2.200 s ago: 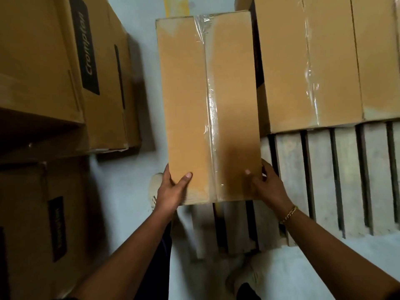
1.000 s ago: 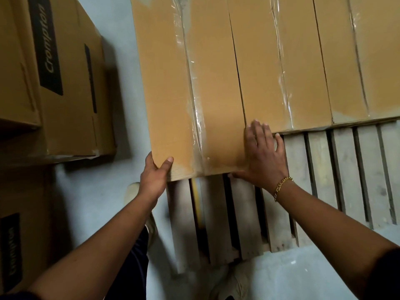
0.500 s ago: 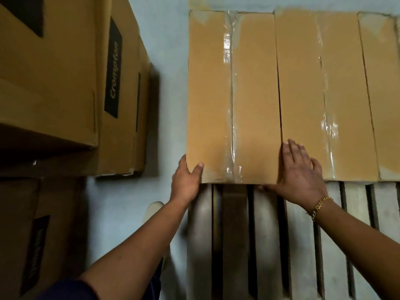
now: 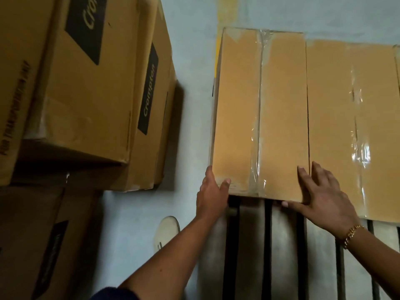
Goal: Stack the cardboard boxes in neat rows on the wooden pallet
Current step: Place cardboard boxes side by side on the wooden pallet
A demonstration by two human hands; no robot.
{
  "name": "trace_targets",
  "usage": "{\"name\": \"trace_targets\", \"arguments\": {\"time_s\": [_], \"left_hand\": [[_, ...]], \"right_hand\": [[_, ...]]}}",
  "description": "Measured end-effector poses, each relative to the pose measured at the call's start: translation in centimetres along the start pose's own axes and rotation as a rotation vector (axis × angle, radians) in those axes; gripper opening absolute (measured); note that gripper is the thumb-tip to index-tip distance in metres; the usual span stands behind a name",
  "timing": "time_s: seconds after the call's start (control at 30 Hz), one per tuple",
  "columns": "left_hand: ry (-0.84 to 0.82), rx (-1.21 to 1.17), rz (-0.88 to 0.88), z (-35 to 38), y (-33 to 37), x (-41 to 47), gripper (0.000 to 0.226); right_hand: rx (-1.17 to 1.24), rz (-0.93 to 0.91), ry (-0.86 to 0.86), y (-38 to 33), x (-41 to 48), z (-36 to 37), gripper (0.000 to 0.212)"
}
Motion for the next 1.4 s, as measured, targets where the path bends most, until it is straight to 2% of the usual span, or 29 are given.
{"name": "trace_targets", "arguments": {"time_s": [0.37, 0.43, 0.5, 0.53, 0.63, 0.8, 1.23, 1.4], "left_hand": [[0.017, 0.048, 0.031, -0.3, -1.2, -1.3, 0.066], [-0.011, 0.028, 0.036, -0.5, -1.4, -1.3, 0.082], [-0.047, 0.037, 0.026, -0.7, -1.9, -0.8, 0.114], [-0.071, 0.045, 0.023, -0.8, -2.0, -0.6, 0.116], [-0.113, 0.046, 0.047, -1.1, -1.7, -0.4, 0.090], [-0.109, -0.022, 0.084, -1.2, -1.2, 0.5, 0.090], [-0.126, 0.056, 0.112, -0.8, -1.3, 1.8, 0.088], [-0.199, -0.039, 0.079, -0.9, -1.8, 2.1, 0.090]], "right_hand": [[-0.126, -0.039, 0.028, -1.0, -1.1, 2.3, 0.108], [-0.117, -0.050, 0.022, -1.0, -1.0, 2.1, 0.108], [-0.096, -0.041, 0.053, -1.0, -0.8, 1.5, 0.110], [-0.085, -0.023, 0.074, -0.8, -0.7, 1.0, 0.111], [-0.036, 0.016, 0.080, 0.0, -0.1, 0.2, 0.126], [0.012, 0.034, 0.034, 0.3, 0.9, 0.8, 0.141], [0.050, 0.065, 0.064, 0.3, 0.7, 1.2, 0.135], [0.067, 0.075, 0.074, 0.4, 0.8, 1.4, 0.138]]}}
Point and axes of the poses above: each hand's wrist, its own x-axis towards the middle knuckle, its own z-axis out of the palm, y = z × x, the point moved 6 cm from there along x, towards the middle knuckle, and after that the axes turned 11 degrees about -z, right-handed, at the moved point
